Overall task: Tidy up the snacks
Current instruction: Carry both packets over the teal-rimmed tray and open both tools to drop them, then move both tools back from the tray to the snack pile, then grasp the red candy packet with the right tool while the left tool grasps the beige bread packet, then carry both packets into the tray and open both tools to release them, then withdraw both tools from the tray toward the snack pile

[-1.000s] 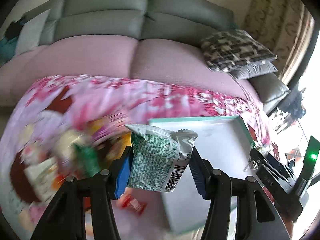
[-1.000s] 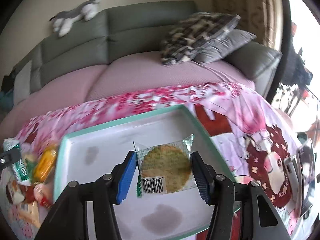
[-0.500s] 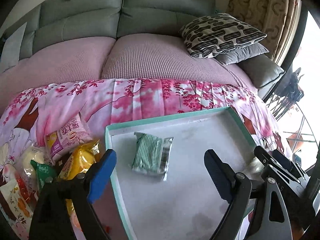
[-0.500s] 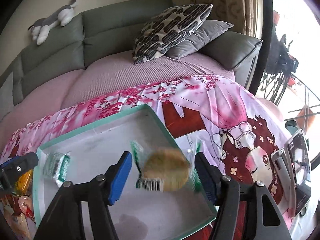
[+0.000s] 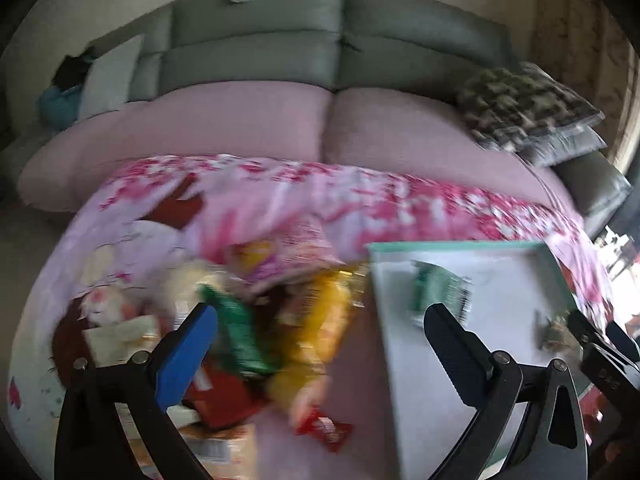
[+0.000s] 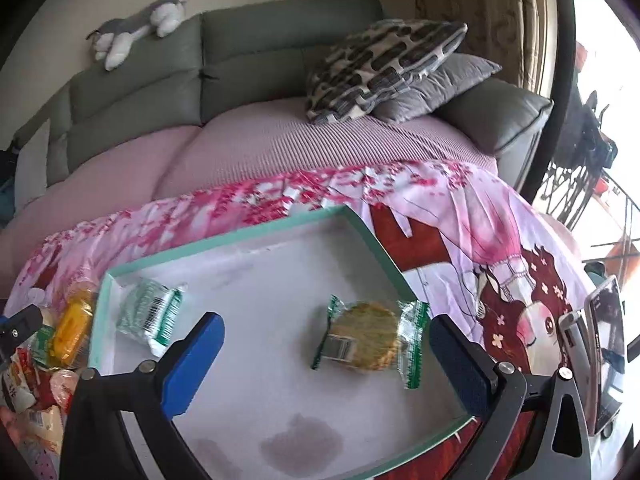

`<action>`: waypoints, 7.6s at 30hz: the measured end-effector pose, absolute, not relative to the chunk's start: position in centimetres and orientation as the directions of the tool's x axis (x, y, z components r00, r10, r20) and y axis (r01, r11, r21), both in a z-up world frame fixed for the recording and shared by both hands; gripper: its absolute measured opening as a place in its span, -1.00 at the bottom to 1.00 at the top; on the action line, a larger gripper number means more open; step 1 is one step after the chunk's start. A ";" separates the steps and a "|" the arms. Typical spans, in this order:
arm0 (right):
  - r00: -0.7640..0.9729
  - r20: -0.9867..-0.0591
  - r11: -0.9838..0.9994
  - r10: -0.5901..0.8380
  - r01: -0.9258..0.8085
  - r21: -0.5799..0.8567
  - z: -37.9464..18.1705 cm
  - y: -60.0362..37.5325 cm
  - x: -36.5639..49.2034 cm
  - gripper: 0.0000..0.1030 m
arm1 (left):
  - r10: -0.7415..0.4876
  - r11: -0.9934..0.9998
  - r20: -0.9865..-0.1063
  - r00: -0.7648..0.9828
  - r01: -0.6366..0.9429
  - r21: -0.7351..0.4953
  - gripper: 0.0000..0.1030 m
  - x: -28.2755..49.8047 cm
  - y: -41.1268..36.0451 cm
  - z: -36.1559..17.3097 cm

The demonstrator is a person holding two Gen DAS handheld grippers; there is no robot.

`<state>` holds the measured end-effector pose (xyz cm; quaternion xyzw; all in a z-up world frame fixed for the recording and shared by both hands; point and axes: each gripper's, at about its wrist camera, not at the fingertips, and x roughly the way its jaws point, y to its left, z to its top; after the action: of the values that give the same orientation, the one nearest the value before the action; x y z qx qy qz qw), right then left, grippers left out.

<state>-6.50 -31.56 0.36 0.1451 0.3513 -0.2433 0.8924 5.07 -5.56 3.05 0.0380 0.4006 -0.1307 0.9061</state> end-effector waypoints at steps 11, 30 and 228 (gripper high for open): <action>0.663 -0.705 0.885 -0.252 0.453 0.110 1.0 -27.8 -5.0 1.00 | 0.032 0.993 -0.740 0.672 0.064 0.102 1.00 4.4 2.8 4.5; 0.666 -0.746 0.987 0.031 0.097 0.127 -0.4 -13.1 -2.6 1.00 | -0.015 0.998 -0.824 0.567 -0.036 -0.044 1.00 3.6 10.8 1.9; 0.735 -0.675 0.969 0.059 0.121 0.217 0.2 -16.2 -4.2 1.00 | -0.116 0.982 -0.844 0.523 -0.067 -0.176 0.95 6.4 8.4 -0.1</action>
<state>-4.17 -16.22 0.23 0.1239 0.3635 -0.0168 0.9231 6.43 8.41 -0.13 -0.0935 0.4879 -0.0142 0.8677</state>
